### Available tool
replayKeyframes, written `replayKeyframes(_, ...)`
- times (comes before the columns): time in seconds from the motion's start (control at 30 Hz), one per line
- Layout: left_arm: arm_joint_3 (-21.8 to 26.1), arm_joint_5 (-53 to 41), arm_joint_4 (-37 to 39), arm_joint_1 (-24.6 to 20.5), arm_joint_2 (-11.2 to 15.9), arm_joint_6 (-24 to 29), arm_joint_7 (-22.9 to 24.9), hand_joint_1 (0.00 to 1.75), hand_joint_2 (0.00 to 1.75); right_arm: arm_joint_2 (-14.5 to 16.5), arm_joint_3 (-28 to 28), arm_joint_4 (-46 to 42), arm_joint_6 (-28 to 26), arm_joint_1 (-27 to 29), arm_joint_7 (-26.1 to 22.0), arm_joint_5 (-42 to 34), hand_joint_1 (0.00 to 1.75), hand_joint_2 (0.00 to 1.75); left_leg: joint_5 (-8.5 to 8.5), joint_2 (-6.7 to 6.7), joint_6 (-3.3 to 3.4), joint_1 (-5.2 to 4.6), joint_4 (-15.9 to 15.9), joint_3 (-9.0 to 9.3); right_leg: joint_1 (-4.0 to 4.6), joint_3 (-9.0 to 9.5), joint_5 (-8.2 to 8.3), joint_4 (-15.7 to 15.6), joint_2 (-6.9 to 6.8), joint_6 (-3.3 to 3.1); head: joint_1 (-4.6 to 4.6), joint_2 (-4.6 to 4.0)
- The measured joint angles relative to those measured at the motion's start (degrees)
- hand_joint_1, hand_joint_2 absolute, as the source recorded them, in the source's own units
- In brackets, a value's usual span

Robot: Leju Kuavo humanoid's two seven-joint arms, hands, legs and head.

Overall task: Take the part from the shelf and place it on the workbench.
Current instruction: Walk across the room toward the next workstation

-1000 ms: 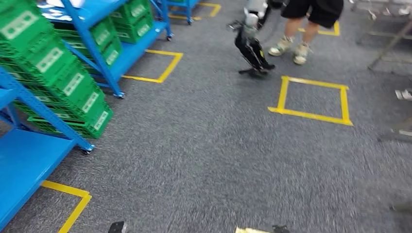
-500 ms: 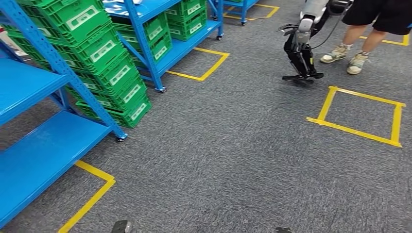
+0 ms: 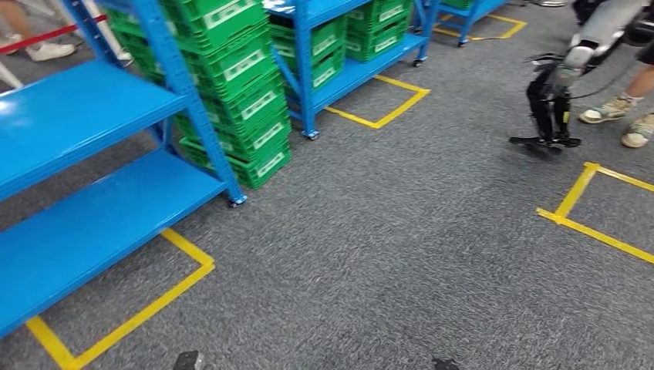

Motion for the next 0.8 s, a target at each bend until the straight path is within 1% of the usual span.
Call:
replayKeyframes(0.03,0.03,-0.04,0.00,-0.05,-0.03,-0.03,0.00,0.00,0.00,0.00,-0.04,0.01,0.03,0.04,0.01,-0.02,0.00,1.75,0.12,-0.71,0.27,0.17,-0.06,0.05,-0.15,-1.24,-1.59,2.78,1.85,0.29,0.17,0.00)
replayKeyframes(0.07,0.05,-0.09,0.00,-0.13,-0.06,-0.09,-0.01,0.00,0.00,0.00,-0.09,0.01,0.05,0.09,0.04,-0.07,0.00,1.75,0.16,-1.40,0.44,0.21,-0.05,0.02,-0.20,-2.96,-3.47,6.54,3.52,0.49,0.36,-0.01)
replayKeyframes(0.1,0.07,-0.15,0.00,-0.19,-0.07,-0.16,-0.01,0.00,0.00,0.00,-0.15,0.02,0.07,0.14,0.11,-0.08,0.00,1.75,0.20,-2.18,0.56,0.23,-0.05,0.00,-0.24,-4.89,-5.10,10.49,4.37,0.61,0.46,-0.01)
replayKeyframes(0.13,0.08,-0.21,0.00,-0.22,-0.08,-0.24,-0.02,0.00,0.00,0.00,-0.20,0.02,0.09,0.16,0.20,-0.08,0.00,1.75,0.21,-3.04,0.61,0.23,-0.03,0.00,-0.26,-6.55,-6.09,13.70,4.86,0.71,0.54,-0.01)
replayKeyframes(0.17,0.09,-0.26,0.00,-0.17,-0.08,-0.28,-0.02,0.00,0.00,0.00,-0.24,0.02,0.10,0.18,0.30,-0.06,0.00,1.75,0.23,-3.88,0.60,0.24,-0.02,0.03,-0.28,-7.26,-5.85,14.74,5.02,0.74,0.56,-0.01)
replayKeyframes(0.2,0.10,-0.32,0.00,-0.13,-0.08,-0.30,-0.02,0.00,0.00,-0.01,-0.26,0.02,0.11,0.22,0.39,0.02,0.00,1.75,0.24,-4.78,0.55,0.29,0.01,0.08,-0.35,-6.94,-4.53,13.59,5.18,0.75,0.57,-0.01)
replayKeyframes(0.23,0.12,-0.39,0.00,-0.10,-0.08,-0.30,-0.02,0.00,0.00,-0.01,-0.30,0.02,0.09,0.25,0.54,0.09,0.00,1.75,0.25,-5.68,0.42,0.39,0.05,0.14,-0.51,-5.55,-2.37,10.29,5.63,0.76,0.57,-0.01)
replayKeyframes(0.27,0.14,-0.50,0.00,-0.09,-0.08,-0.30,-0.02,0.00,0.00,-0.01,-0.36,0.02,0.03,0.28,0.78,0.16,0.00,1.75,0.26,-6.54,0.18,0.48,0.11,0.16,-0.81,-3.74,-0.34,6.16,6.91,0.84,0.58,-0.01)
replayKeyframes(0.3,0.15,-0.62,0.00,-0.13,-0.07,-0.28,-0.02,0.00,0.00,0.03,-0.46,0.05,-0.05,0.27,1.10,0.23,0.00,1.75,0.24,-7.35,-0.15,0.50,0.27,0.06,-1.09,-2.09,1.08,2.46,8.37,0.84,0.61,-0.01)
replayKeyframes(0.33,0.15,-0.72,0.00,-0.18,-0.05,-0.26,-0.02,0.00,0.00,0.07,-0.58,0.09,-0.16,0.24,1.45,0.30,0.00,1.75,0.29,-8.02,-0.54,0.52,0.36,-0.10,-1.28,-0.91,1.86,-0.09,9.55,0.75,0.63,-0.01)
replayKeyframes(0.37,0.15,-0.80,0.00,-0.18,-0.03,-0.21,-0.02,0.00,0.00,0.10,-0.70,0.12,-0.27,0.18,1.79,0.38,0.00,1.75,0.40,-8.56,-0.96,0.54,0.34,-0.29,-1.34,-0.41,1.92,-1.15,10.31,0.54,0.65,-0.01)
replayKeyframes(0.4,0.16,-0.86,0.00,-0.14,-0.02,-0.16,-0.02,0.00,0.00,0.13,-0.85,0.15,-0.37,0.12,2.05,0.50,0.00,1.75,0.59,-9.13,-1.36,0.61,0.24,-0.48,-1.21,-0.31,1.89,-1.29,10.08,0.15,0.67,-0.01)
replayKeyframes(0.43,0.16,-0.92,0.00,-0.06,-0.01,-0.11,-0.02,0.00,0.00,0.14,-0.98,0.15,-0.44,0.10,2.22,0.65,0.00,1.75,0.76,-9.60,-1.72,0.73,0.06,-0.59,-1.18,-0.25,2.02,-1.33,9.43,-0.29,0.66,-0.01)
replayKeyframes(0.47,0.17,-0.97,0.00,0.02,-0.03,-0.07,-0.01,0.00,0.00,0.14,-1.10,0.15,-0.49,0.08,2.33,0.79,0.00,1.75,0.62,-9.09,-2.02,0.72,0.18,-0.76,-1.15,-0.21,2.14,-1.42,8.78,-0.72,0.64,-0.01)
replayKeyframes(0.5,0.17,-1.04,0.00,0.02,-0.05,-0.05,-0.01,0.00,0.00,0.14,-1.24,0.15,-0.51,0.10,2.39,0.89,0.00,1.75,-0.11,-7.89,-2.27,0.65,1.16,-1.29,-1.15,-0.16,2.24,-1.56,8.01,-1.16,0.46,-0.01)
replayKeyframes(0.53,0.17,-1.09,0.00,-0.07,-0.07,-0.04,-0.01,0.00,0.00,0.15,-1.36,0.15,-0.52,0.14,2.40,0.94,0.00,1.75,-1.49,-6.24,-2.44,0.54,3.30,-2.32,-1.15,-0.15,2.30,-1.69,7.18,-1.52,0.23,-0.01)
replayKeyframes(0.57,0.17,-1.14,0.00,-0.17,-0.10,-0.03,0.00,0.00,0.00,0.15,-1.46,0.15,-0.51,0.19,2.40,0.97,0.00,1.75,-3.35,-4.35,-2.57,0.43,6.57,-3.90,-1.01,-0.15,2.27,-1.70,6.32,-1.78,0.00,-0.01)
replayKeyframes(0.6,0.17,-1.19,0.00,-0.26,-0.10,-0.03,0.00,0.00,0.00,0.15,-1.56,0.15,-0.48,0.27,2.40,0.99,0.00,1.75,-5.27,-3.30,-2.67,0.43,10.55,-5.82,-0.88,-0.19,2.21,-1.71,5.39,-1.98,-0.19,-0.01)
replayKeyframes(0.63,0.17,-1.22,0.00,-0.27,-0.10,-0.03,0.01,0.00,0.00,0.14,-1.65,0.15,-0.46,0.35,2.40,1.00,0.00,1.75,-6.58,-2.82,-2.71,0.45,13.99,-7.48,-0.76,-0.20,2.16,-1.71,4.44,-2.08,-0.23,-0.01)
replayKeyframes(0.67,0.17,-1.25,0.00,-0.22,-0.10,-0.02,0.01,0.00,0.00,0.14,-1.70,0.15,-0.44,0.38,2.40,1.03,0.00,1.75,-7.09,-2.61,-2.72,0.46,16.18,-8.49,-0.68,-0.20,2.11,-1.71,3.60,-2.14,-0.22,-0.01)
replayKeyframes(0.7,0.17,-1.26,0.00,-0.15,-0.10,-0.02,0.01,0.00,0.00,0.13,-1.73,0.15,-0.42,0.38,2.40,1.04,0.00,1.75,-7.08,-2.54,-2.71,0.47,17.18,-8.92,-0.64,-0.19,2.08,-1.70,3.00,-2.17,-0.22,-0.01)
replayKeyframes(0.73,0.18,-1.27,0.00,-0.08,-0.10,-0.01,0.01,0.00,0.00,0.14,-1.74,0.15,-0.41,0.32,2.40,1.06,0.00,1.75,-6.00,-2.45,-2.64,0.46,16.06,-8.29,-0.61,-0.14,2.05,-1.70,2.40,-2.17,-0.22,-0.01)
replayKeyframes(0.77,0.19,-1.27,0.00,-0.05,-0.09,0.00,0.01,0.00,0.00,0.14,-1.75,0.15,-0.39,0.24,2.39,1.08,0.00,1.75,-4.42,-2.14,-2.53,0.43,13.54,-6.90,-0.60,-0.04,1.99,-1.70,1.84,-2.12,-0.23,-0.01)
replayKeyframes(0.8,0.19,-1.28,0.00,-0.06,-0.09,0.01,0.01,0.00,0.00,0.15,-1.76,0.15,-0.38,0.19,2.36,1.09,0.00,1.75,-2.68,-1.05,-2.34,0.34,10.12,-5.00,-0.57,0.10,1.90,-1.70,1.27,-2.00,-0.25,-0.01)
